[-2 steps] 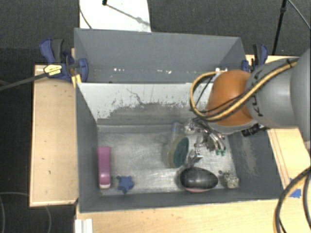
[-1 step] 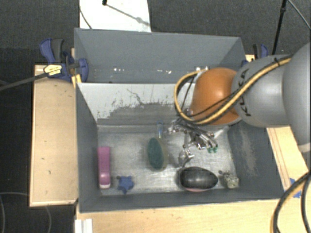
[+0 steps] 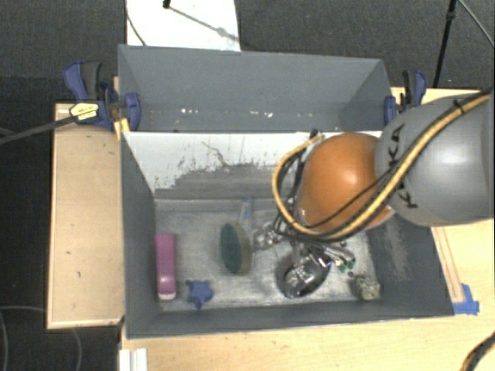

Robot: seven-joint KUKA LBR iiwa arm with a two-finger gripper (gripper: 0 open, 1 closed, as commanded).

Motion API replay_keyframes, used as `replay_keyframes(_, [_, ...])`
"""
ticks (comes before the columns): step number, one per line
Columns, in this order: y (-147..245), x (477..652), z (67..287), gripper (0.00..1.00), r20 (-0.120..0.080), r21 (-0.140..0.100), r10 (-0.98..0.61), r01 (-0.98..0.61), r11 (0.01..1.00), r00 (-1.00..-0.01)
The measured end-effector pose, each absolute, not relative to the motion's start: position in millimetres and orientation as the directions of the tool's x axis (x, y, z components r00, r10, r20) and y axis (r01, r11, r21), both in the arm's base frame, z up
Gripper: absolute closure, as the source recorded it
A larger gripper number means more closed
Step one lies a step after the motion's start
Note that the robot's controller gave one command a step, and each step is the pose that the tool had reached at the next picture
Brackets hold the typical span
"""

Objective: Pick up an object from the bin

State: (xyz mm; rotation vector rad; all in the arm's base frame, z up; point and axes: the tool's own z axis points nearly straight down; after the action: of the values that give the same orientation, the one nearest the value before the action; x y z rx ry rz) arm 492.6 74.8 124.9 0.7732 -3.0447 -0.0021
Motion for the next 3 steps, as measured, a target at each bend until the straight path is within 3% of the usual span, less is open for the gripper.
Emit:
replay_keyframes(1, [-12, 515.4, 109, 0.00, -0.003, -0.003, -0.317, -0.317, 0.948, -0.948])
replay_keyframes(2, [-8, 514.9, 110, 1.00, -0.003, 0.000, -0.324, -0.324, 0.946, -0.946])
replay_keyframes(3, [-2, 515.2, 209, 1.00, -0.011, -0.003, -0.324, -0.324, 0.946, -0.946])
